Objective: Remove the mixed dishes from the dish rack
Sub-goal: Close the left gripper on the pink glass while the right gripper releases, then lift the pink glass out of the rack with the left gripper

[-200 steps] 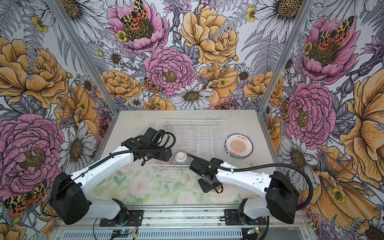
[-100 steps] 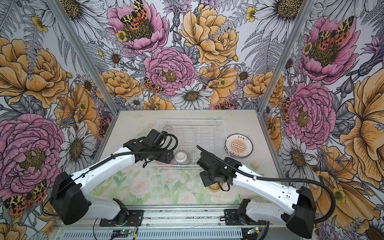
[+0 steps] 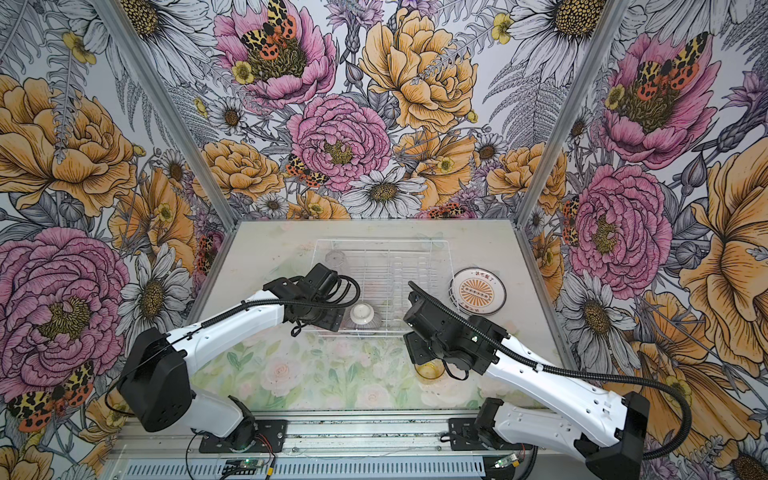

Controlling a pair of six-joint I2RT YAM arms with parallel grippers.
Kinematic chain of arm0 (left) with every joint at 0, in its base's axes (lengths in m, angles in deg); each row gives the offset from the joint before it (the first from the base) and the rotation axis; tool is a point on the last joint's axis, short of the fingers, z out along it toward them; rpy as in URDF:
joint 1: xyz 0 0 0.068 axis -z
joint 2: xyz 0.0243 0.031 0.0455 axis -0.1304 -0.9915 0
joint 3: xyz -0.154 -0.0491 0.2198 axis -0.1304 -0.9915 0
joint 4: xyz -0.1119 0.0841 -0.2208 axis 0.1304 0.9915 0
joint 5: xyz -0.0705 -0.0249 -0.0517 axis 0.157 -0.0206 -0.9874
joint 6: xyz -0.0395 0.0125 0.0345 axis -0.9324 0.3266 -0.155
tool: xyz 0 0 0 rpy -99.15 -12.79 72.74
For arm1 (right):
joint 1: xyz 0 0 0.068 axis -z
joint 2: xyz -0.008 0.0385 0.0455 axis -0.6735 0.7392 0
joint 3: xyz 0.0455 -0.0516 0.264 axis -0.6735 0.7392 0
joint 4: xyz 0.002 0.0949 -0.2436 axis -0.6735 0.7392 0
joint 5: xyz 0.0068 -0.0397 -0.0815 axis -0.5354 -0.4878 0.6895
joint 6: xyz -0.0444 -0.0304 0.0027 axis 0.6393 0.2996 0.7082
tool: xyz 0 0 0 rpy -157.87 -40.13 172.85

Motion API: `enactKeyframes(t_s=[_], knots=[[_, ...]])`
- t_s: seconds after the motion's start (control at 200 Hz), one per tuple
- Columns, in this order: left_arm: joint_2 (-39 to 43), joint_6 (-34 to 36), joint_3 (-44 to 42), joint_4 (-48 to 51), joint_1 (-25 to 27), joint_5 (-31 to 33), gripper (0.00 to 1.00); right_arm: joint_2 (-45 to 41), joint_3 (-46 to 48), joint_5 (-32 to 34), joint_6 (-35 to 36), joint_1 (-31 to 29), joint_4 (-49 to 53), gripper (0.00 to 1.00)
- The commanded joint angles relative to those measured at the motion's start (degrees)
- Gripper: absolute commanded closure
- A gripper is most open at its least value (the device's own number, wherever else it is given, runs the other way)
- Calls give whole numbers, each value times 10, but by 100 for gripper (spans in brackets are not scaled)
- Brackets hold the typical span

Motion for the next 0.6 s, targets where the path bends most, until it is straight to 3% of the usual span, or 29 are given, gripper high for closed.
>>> enactKeyframes(t_s=[0.0,0.1,0.35,0.59], knots=[[-18,4,19,2,-3,13,16,-14,1,19,-1,4,-1,34],[-31,5,22,2,-3,12,20,-21,5,19,-1,5,-1,34],[-33,13,27,2,-6,2,45,-23,11,16,-1,9,-2,34],[15,23,30,5,-17,-13,48,-18,7,-31,9,9,-41,34]])
